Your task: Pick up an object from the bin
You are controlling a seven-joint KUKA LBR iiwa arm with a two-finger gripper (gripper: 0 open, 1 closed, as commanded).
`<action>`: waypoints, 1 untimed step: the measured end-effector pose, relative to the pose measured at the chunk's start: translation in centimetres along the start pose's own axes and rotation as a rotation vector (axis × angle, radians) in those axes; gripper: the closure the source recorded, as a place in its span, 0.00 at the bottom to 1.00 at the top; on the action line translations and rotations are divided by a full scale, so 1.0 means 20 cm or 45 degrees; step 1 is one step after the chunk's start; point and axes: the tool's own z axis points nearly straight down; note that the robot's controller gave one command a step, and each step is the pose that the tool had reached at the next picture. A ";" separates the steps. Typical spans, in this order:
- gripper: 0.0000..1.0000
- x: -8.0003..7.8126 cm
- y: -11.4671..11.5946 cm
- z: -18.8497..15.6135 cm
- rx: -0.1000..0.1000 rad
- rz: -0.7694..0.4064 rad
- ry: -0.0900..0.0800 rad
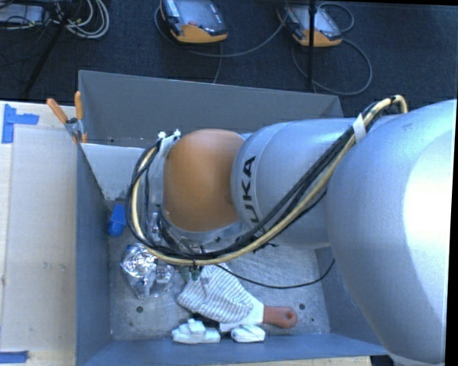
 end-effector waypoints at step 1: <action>0.00 0.02 0.03 0.18 -0.008 -0.020 -0.027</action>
Offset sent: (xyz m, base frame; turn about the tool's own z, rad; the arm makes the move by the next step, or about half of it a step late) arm 0.0099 -0.0052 -0.0571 0.1804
